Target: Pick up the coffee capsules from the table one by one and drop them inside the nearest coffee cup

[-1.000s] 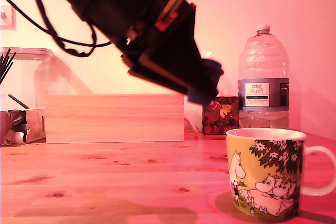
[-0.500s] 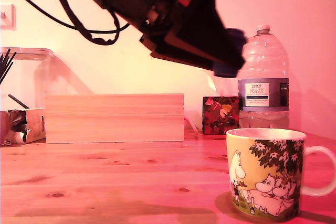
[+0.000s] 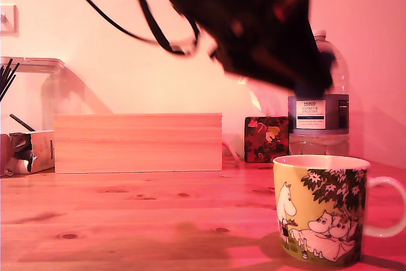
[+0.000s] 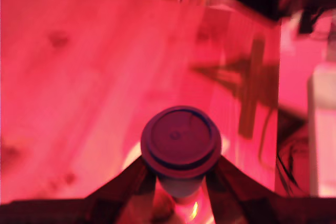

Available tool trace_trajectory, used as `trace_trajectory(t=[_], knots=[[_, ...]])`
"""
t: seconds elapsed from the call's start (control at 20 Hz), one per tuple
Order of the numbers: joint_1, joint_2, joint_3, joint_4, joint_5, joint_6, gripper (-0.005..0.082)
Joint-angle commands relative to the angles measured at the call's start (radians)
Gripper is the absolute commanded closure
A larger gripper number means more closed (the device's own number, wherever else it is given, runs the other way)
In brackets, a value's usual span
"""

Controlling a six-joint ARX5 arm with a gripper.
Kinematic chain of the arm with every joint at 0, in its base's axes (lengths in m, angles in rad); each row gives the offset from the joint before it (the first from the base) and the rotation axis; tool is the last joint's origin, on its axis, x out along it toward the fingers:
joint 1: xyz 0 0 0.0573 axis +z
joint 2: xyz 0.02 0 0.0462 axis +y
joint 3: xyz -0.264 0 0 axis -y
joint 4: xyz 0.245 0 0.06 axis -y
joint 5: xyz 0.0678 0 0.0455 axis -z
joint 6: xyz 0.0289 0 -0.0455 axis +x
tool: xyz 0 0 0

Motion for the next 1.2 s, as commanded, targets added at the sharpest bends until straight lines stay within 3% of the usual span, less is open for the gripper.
trace_trajectory(t=[0.0, 0.35, 0.7, 0.8, 0.85, 1.0, 1.15], knots=[[-0.006, 0.042, 0.041, -0.047, -0.001, 0.01, 0.0586], [-0.018, 0.162, 0.191, -0.25, -0.018, 0.047, 0.0586], [-0.019, 0.173, 0.193, -0.286, -0.019, 0.058, 0.0586], [-0.019, 0.173, 0.193, -0.286, -0.018, 0.082, 0.057], [-0.019, 0.173, 0.193, -0.285, -0.016, 0.1, 0.0501], [-0.019, 0.174, 0.193, -0.256, -0.013, 0.116, 0.0152], [-0.018, 0.174, 0.193, -0.255, -0.012, 0.116, 0.015]])
